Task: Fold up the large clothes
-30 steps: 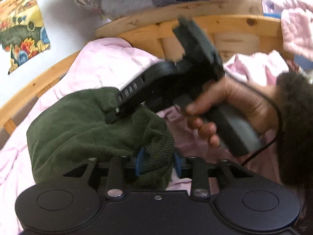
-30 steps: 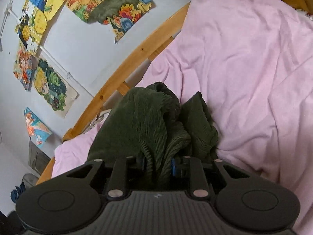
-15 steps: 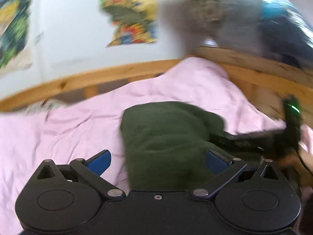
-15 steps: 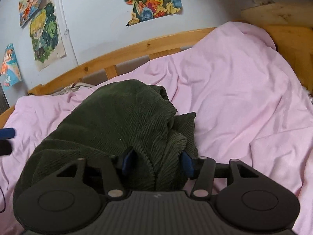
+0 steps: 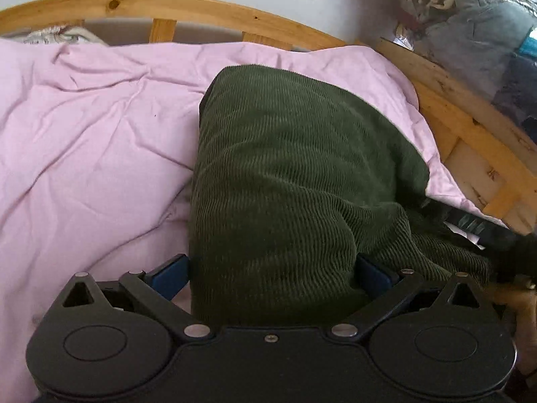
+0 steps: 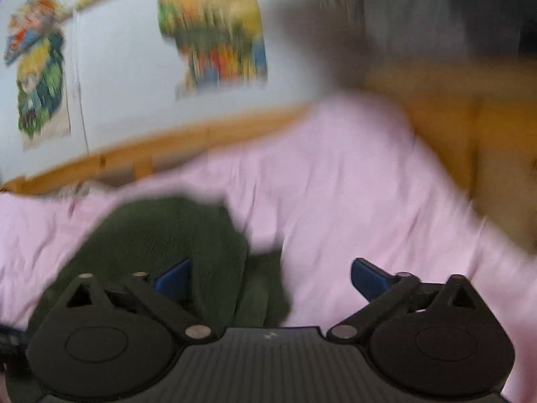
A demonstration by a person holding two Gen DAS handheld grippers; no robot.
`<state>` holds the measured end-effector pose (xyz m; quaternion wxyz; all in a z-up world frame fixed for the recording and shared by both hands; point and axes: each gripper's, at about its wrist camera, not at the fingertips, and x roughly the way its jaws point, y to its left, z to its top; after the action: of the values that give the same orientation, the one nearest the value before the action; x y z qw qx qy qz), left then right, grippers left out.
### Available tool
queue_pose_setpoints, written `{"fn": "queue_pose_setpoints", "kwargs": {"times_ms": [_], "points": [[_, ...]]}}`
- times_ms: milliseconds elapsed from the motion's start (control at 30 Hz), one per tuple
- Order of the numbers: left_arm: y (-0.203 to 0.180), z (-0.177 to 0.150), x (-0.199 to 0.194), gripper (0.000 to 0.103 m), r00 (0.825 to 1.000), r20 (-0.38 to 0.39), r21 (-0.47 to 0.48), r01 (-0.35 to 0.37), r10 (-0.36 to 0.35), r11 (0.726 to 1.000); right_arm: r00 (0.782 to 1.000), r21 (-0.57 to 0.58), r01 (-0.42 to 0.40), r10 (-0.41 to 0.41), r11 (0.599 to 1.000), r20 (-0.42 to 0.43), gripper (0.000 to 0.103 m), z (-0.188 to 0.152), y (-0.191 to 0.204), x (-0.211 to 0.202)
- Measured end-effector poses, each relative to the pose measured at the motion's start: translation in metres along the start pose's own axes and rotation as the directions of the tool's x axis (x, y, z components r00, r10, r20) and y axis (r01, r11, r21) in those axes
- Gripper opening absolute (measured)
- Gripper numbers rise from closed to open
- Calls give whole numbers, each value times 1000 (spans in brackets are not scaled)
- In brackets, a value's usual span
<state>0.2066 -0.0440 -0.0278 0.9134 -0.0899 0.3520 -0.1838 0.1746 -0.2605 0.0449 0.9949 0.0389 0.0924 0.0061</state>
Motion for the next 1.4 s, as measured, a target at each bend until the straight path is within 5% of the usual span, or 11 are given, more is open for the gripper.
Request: {"fn": "queue_pose_setpoints", "kwargs": {"times_ms": [67, 133, 333, 467, 567, 800, 1000, 1167, 1267, 1333, 1400], "points": [[8, -1, 0, 102, 1000, -11, -24, 24, -24, 999, 989, -60, 36, -27, 998, 146, 103, 19, 14, -16], [13, -1, -1, 102, 999, -20, -42, 48, -48, 998, 983, -115, -8, 29, 993, 182, 103, 37, 29, -13], [20, 0, 4, 103, 995, -28, -45, 97, -98, 994, 965, -310, -262, 257, 914, -60, 103, 56, 90, 75], [25, -3, 5, 102, 992, -17, -53, 122, -123, 991, 926, -278, -336, 263, 900, -270, 103, 18, 105, 137], [35, -7, 9, 102, 992, -18, -92, 123, -125, 988, 921, -171, -332, 280, 928, -272, 102, -11, 90, 158], [61, -12, 35, 102, 959, -91, -256, 237, -267, 937, 927, -153, -316, 271, 936, -258, 102, -20, 86, 167], [56, -19, 33, 102, 963, -57, -232, 243, -262, 942, 912, -143, -356, 310, 923, -268, 102, -1, 72, 137], [62, -30, 19, 102, 970, -30, -283, 225, -243, 933, 928, -148, -279, 226, 949, -298, 103, 20, 57, 62], [59, -30, 17, 102, 973, -21, -261, 218, -231, 940, 941, -167, -252, 202, 953, -270, 103, -5, 47, 24], [60, -30, 17, 102, 972, -21, -268, 219, -233, 938, 952, -252, -180, 104, 951, -289, 103, -38, 47, 17], [59, -30, 17, 102, 972, -27, -270, 218, -234, 938, 955, -206, -188, 130, 960, -265, 103, -59, 38, 17]]}}
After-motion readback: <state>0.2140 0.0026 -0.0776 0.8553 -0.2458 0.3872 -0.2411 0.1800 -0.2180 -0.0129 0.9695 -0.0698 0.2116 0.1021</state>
